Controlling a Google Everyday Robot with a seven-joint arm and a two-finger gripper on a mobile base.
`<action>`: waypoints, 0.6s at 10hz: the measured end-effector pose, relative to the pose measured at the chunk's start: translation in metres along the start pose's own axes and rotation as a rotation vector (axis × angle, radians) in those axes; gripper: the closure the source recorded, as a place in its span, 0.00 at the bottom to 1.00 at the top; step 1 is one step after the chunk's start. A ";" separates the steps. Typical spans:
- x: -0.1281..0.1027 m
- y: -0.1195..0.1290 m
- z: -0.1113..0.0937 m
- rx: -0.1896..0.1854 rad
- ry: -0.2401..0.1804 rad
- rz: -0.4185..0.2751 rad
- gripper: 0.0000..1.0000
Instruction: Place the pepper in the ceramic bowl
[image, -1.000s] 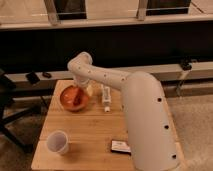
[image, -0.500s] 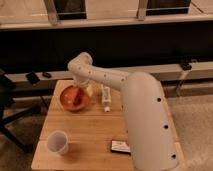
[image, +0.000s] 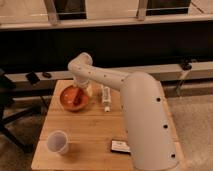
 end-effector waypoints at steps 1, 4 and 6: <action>0.000 0.000 0.000 0.000 0.000 0.000 0.20; 0.001 -0.001 0.002 0.001 0.000 0.001 0.20; 0.001 0.000 0.004 0.001 0.001 0.001 0.20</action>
